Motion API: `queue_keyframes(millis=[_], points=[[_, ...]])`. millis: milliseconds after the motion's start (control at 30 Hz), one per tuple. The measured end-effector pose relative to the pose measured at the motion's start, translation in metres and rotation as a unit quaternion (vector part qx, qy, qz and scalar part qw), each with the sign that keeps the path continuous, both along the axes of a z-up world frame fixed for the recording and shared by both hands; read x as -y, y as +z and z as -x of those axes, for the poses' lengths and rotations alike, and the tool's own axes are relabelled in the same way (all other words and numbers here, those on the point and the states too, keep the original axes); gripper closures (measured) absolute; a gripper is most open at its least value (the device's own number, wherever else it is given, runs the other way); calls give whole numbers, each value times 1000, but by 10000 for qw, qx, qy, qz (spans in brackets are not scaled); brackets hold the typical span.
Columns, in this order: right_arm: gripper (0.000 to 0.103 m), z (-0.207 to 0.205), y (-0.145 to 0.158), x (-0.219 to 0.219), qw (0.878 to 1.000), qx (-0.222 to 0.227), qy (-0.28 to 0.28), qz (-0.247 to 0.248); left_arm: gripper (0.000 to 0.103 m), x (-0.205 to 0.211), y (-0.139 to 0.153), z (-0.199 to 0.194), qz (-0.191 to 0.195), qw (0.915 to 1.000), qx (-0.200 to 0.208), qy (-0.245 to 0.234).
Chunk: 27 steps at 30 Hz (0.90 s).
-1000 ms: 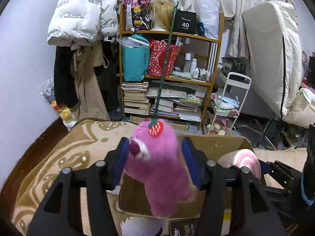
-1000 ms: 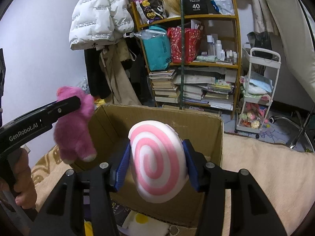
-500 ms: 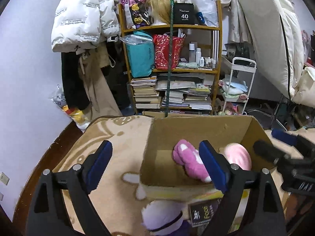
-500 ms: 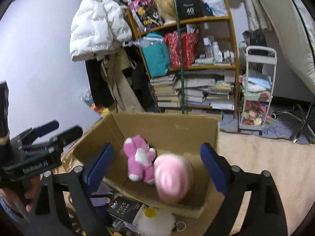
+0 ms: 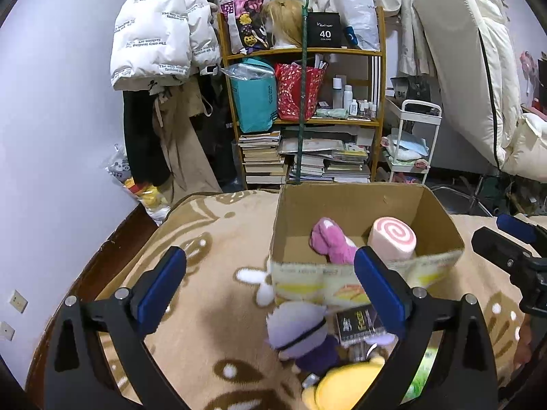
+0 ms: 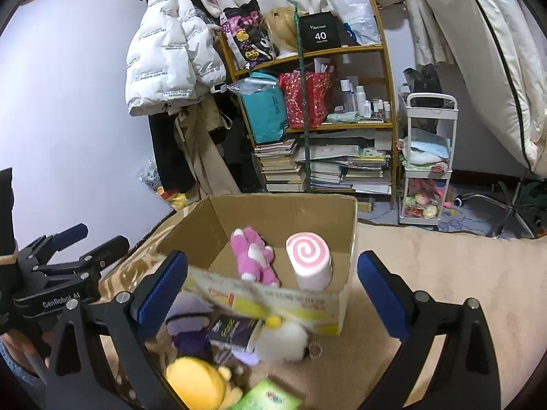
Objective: Organize soft objects
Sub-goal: 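Move the right tool down to the green tissue pack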
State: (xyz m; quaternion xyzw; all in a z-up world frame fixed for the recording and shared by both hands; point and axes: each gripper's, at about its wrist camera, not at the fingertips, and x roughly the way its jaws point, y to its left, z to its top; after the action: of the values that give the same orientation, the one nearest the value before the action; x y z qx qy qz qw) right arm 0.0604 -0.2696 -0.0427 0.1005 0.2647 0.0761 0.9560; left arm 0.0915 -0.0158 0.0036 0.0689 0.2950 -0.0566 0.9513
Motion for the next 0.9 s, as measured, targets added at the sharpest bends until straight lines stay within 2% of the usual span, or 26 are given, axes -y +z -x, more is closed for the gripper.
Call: queue_keyframes(millis=[233, 433, 667, 900], points=[[0, 33, 1, -9, 9999, -57, -61, 110, 5, -6, 0, 34, -46, 9999, -91, 8], [0, 54, 1, -21, 9996, -117, 26, 273, 5, -9, -8, 56, -31, 9992, -386, 25], [0, 69, -12, -20, 9982, -567, -14, 187, 5, -7, -18, 71, -150, 9982, -575, -80], [0, 73, -23, -23, 9965, -812, -65, 188, 5, 0, -29, 71, -186, 9965, -795, -156]])
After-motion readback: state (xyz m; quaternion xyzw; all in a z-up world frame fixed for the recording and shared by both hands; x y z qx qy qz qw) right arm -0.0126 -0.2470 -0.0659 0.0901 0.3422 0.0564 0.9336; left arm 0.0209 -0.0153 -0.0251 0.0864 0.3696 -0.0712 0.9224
